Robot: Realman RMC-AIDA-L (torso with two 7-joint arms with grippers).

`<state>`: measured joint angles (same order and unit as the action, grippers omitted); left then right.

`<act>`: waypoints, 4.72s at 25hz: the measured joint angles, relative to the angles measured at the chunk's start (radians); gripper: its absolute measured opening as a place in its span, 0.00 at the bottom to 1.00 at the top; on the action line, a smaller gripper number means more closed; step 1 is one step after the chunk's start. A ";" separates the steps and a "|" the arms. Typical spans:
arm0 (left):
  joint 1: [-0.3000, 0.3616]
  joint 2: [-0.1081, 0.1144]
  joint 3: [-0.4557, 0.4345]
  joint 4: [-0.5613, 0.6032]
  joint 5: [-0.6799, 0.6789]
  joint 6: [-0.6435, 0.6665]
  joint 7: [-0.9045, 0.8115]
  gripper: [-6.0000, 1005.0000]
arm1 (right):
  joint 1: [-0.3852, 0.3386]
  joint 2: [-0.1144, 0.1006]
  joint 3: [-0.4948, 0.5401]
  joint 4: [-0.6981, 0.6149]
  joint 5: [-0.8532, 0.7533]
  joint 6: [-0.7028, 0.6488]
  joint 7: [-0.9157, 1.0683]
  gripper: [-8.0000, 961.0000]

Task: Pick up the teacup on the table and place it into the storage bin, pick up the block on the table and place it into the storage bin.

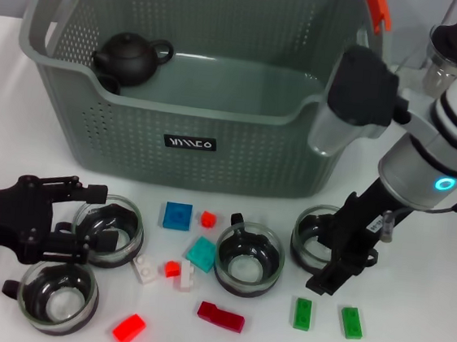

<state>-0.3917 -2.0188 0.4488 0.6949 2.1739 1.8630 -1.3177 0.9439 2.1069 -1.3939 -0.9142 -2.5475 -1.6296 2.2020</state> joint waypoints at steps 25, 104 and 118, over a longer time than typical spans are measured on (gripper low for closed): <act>0.001 0.000 -0.038 0.000 -0.005 -0.011 0.000 0.82 | -0.015 0.002 -0.259 0.036 0.031 0.078 0.063 0.79; -0.037 -0.014 -0.119 -0.025 -0.009 -0.071 0.007 0.82 | 0.369 0.003 -0.063 0.514 0.120 0.907 0.209 0.07; -0.039 -0.017 -0.114 -0.026 -0.009 -0.078 0.006 0.82 | 0.360 -0.007 -0.056 0.528 0.126 0.871 0.357 0.07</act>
<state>-0.4311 -2.0361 0.3346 0.6688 2.1645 1.7854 -1.3113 1.3040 2.1002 -1.4499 -0.3864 -2.4217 -0.7589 2.5585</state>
